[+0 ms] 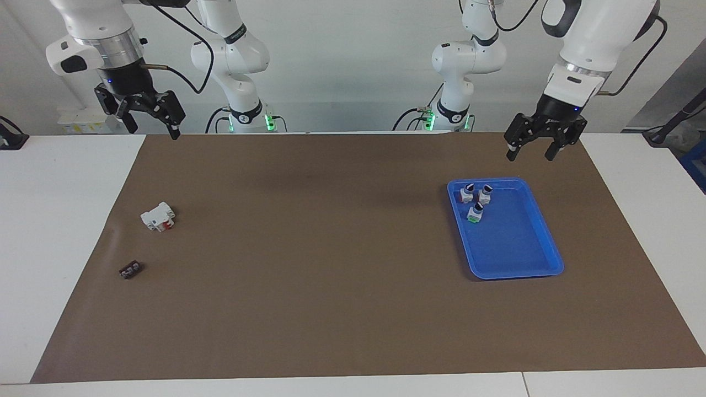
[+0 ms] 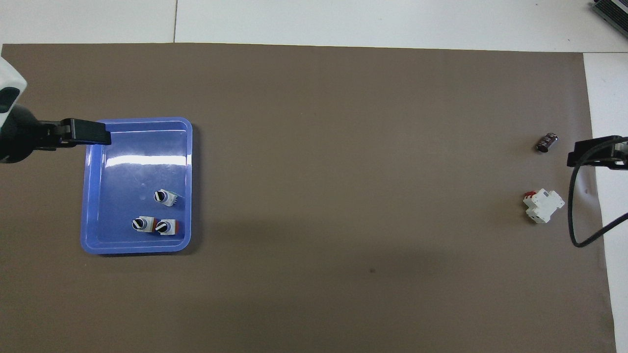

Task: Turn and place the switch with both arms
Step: 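Open the left gripper and retract it from the tray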

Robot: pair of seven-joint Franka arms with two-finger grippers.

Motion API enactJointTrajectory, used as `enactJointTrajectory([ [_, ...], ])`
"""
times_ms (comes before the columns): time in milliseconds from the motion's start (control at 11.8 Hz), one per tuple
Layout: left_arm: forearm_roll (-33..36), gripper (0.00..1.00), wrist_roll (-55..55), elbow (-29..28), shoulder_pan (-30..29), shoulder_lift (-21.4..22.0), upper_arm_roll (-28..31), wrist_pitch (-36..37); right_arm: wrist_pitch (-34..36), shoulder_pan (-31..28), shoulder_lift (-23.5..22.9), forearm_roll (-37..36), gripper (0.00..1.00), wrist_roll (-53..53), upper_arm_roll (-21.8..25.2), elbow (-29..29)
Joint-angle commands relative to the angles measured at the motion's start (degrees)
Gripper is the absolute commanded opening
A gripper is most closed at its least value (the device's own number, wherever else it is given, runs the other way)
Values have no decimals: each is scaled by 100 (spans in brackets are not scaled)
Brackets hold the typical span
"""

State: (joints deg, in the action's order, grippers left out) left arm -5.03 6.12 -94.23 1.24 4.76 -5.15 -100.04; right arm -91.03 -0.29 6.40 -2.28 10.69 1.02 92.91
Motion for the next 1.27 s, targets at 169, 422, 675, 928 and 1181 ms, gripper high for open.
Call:
enactJointTrajectory([
  [169, 126, 100, -384, 1571, -19, -650, 49, 1362, -126, 73, 63, -27, 100, -15, 13, 95],
  [422, 125, 100, -1190, 1320, -106, -406, 102, 1602, -126, 73, 63, -27, 100, -6, 13, 104],
  [675, 143, 100, -1201, 1337, -142, -406, 102, 1759, -108, 73, 63, -27, 100, -6, 13, 113],
  [928, 160, 100, -1210, 1337, -142, -397, 111, 1734, -56, 64, 63, -27, 100, 3, 13, 113],
  [1181, 152, 100, -1210, 1328, -124, -388, 93, 1611, -12, 73, 63, -27, 100, 3, 13, 104],
])
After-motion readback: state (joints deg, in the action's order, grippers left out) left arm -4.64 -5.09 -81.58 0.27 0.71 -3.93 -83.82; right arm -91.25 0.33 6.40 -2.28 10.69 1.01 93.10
